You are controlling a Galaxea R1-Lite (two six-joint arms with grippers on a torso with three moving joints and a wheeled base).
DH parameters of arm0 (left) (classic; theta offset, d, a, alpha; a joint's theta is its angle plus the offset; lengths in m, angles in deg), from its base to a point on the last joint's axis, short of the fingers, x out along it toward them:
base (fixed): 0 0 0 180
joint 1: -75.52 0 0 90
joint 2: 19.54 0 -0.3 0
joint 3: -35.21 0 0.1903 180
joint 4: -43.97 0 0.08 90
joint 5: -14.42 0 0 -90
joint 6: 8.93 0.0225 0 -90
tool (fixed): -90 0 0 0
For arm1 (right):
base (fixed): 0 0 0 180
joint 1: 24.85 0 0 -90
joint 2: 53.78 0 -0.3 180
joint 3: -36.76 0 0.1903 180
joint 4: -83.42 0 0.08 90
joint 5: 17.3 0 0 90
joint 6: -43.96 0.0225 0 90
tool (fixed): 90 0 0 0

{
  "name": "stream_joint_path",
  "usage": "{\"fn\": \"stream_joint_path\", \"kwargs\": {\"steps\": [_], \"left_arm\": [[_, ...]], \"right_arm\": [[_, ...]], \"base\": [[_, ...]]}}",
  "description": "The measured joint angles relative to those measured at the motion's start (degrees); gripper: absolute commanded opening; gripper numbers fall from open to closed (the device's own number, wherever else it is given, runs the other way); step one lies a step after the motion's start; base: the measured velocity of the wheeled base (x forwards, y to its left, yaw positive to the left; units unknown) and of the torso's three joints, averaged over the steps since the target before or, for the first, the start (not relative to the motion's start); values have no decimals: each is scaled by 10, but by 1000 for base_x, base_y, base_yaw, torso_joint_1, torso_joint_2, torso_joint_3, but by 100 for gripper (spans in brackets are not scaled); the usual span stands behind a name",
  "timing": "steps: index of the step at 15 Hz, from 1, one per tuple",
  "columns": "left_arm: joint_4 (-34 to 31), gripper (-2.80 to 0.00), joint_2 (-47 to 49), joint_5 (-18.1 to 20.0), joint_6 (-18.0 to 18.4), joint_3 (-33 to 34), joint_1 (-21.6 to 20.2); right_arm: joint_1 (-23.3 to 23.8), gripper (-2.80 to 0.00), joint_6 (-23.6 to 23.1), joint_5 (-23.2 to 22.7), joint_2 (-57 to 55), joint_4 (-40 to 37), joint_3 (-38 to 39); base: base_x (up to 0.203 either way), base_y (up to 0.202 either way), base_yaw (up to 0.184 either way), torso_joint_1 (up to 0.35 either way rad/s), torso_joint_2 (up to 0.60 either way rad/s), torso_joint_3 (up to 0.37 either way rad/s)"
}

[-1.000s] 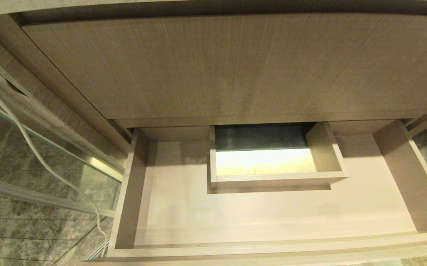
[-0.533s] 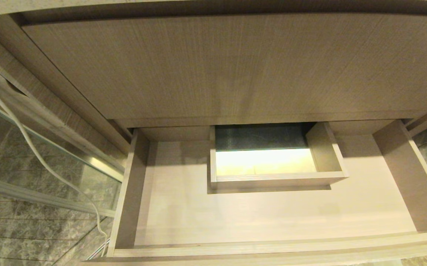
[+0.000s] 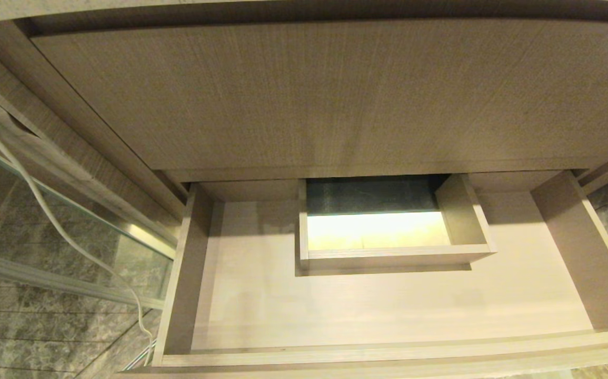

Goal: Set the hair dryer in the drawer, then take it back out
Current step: Pick up the hairdryer

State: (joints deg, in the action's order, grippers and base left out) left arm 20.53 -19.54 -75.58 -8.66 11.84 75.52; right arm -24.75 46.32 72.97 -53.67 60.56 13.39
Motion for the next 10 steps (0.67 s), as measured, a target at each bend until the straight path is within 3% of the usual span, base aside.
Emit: {"fn": "stream_joint_path", "kwargs": {"steps": [10], "left_arm": [[0, -280, 0, 0, 0, 0, 0]], "right_arm": [[0, -280, -3, 0, 0, -1, 0]], "base": [[0, 0, 0, 0, 0, 0]]}}
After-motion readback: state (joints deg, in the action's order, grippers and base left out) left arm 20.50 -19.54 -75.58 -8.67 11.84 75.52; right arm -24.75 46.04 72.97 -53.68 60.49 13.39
